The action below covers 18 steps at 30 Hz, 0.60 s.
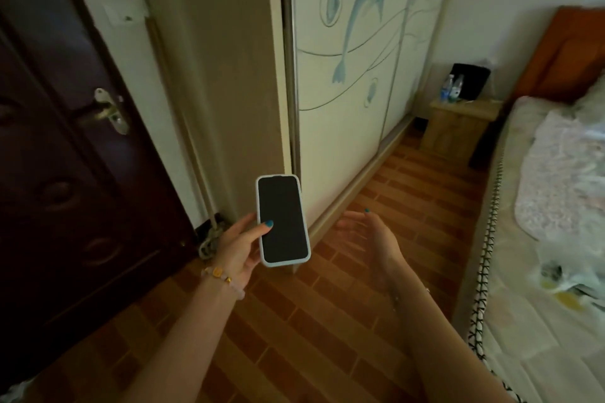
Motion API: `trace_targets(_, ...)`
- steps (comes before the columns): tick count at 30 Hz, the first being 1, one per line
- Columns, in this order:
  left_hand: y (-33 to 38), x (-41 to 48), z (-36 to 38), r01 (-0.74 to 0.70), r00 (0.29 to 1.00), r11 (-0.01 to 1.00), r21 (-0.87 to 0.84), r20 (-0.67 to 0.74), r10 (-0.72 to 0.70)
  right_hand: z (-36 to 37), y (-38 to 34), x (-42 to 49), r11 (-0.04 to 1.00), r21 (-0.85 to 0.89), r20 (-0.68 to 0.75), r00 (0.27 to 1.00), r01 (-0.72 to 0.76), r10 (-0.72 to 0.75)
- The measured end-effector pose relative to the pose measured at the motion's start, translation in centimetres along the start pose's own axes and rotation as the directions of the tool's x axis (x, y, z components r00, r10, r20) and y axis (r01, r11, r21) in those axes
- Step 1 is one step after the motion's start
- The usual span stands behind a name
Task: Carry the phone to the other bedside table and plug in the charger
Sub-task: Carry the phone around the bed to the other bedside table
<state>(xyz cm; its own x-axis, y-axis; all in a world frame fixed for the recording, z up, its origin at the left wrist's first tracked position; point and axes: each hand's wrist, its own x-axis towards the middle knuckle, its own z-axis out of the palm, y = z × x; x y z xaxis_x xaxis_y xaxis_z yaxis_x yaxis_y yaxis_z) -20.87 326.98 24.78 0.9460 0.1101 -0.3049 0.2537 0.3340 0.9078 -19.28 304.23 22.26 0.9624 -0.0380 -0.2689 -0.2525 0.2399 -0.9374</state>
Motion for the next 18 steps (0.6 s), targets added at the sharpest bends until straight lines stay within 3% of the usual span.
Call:
trace_targets(10,1.9,14.1,9.7,0.071,0.986,0.997,0.002,0.150,-0.071,-6.2,-5.4,11.2,0.999,-0.008,-0.160,0.986,0.040,-0.041)
trace_targets(18,1.2,26.4,18.5,0.118,0.952,0.991,0.059,0.278,-0.130,-11.8,-8.8,20.4,0.992,0.068,-0.365,0.928,0.103,-0.071)
